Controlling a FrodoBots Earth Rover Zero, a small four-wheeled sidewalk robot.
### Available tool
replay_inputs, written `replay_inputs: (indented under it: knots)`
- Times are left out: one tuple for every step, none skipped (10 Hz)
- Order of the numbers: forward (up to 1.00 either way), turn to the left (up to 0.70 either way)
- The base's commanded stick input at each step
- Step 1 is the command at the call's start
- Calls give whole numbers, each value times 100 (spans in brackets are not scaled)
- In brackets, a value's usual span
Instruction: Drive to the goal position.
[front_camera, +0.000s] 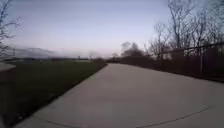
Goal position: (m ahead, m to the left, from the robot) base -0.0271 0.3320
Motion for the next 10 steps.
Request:
replay_inputs:
  knots:
    - [3,0]
    - [5,0]
    - [1,0]
    - [0,0]
    - [0,0]
    - [0,0]
    - [1,0]
    - [5,0]
    - [5,0]
    - [4,0]
